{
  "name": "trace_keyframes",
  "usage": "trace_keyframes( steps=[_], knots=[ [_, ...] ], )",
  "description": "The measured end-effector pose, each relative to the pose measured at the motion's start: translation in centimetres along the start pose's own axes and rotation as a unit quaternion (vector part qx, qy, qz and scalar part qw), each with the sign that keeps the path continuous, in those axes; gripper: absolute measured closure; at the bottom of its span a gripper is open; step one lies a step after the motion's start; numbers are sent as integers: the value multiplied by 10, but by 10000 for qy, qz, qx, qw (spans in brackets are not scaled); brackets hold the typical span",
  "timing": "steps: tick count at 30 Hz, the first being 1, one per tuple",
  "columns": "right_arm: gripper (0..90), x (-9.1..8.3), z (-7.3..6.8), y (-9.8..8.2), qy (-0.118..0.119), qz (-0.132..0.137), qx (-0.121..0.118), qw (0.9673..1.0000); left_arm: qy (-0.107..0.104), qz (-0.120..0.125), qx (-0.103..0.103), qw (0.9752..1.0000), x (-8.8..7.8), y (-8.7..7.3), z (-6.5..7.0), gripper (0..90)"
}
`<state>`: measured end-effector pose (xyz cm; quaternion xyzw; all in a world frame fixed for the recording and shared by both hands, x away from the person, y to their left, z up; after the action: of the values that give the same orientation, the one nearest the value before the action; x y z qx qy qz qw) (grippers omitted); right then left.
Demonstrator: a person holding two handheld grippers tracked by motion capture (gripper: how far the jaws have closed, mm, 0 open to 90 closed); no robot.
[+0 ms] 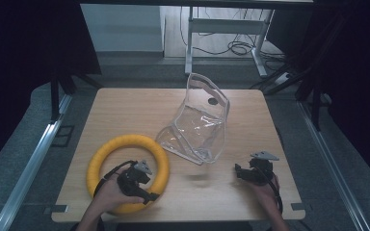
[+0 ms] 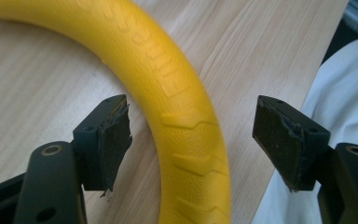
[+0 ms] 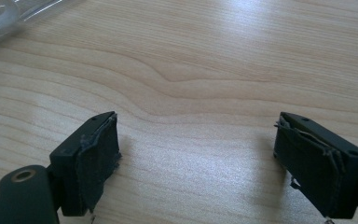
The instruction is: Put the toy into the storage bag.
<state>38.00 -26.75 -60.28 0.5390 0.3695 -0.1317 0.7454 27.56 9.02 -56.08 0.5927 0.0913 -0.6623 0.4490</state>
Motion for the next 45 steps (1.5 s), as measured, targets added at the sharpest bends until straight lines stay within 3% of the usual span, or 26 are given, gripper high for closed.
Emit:
trace_keyframes(
  steps=[10,16,21,29,31,36,41,42,45],
  knots=[
    [143,0,0,0,5,1,-5,10000,259,-407,-91,9988,20,-7,-6,288],
    [143,0,0,0,5,2,-6,10000,376,-550,-153,9977,28,-8,-5,367],
    [143,0,0,0,6,3,-7,10000,361,-519,-249,9977,29,-7,-2,439],
    [143,0,0,0,7,5,-7,10000,281,-444,-334,9981,26,-6,-3,458],
    [143,0,0,0,5,1,-5,10000,42,-249,-433,9987,15,-4,-3,461],
    [144,0,0,0,5,-7,2,10000,-267,287,-543,9978,-14,1,-5,468],
    [144,0,0,0,3,-5,-3,10000,-530,751,-624,9938,-37,4,-6,471],
    [144,0,0,0,1,-4,-5,10000,-530,751,-624,9938,-37,4,-6,471],
    [144,0,1,0,1,-4,-6,10000,-685,1038,-687,9899,-50,6,-9,472]
  ],
)
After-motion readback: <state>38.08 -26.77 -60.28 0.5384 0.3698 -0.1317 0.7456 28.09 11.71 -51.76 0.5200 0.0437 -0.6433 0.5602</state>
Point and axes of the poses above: each handheld gripper's, and its own axes: x roughly forward along the jaws, y roughly out of its top, z roughly to its right, the point moved 9 cm from there along x, roughly forward along the jaws, and after that the axes turned 11 degrees about -x, right-handed, at the moved point
